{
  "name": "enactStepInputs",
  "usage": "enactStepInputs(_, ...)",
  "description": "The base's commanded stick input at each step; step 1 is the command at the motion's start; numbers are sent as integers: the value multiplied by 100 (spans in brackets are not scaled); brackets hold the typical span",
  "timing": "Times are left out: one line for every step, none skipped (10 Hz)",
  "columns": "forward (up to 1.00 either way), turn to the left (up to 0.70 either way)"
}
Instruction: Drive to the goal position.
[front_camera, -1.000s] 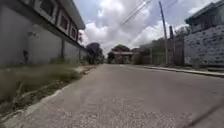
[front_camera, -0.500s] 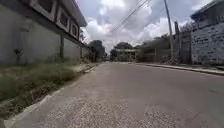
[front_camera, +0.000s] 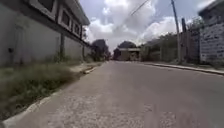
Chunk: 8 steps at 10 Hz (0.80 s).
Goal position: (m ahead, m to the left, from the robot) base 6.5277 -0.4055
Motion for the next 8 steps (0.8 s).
enactStepInputs(100,-5)
enactStepInputs(100,-38)
enactStepInputs(100,-39)
enactStepInputs(100,-34)
enactStepInputs(100,-2)
enactStepInputs(100,0)
enactStepInputs(100,0)
enactStepInputs(100,0)
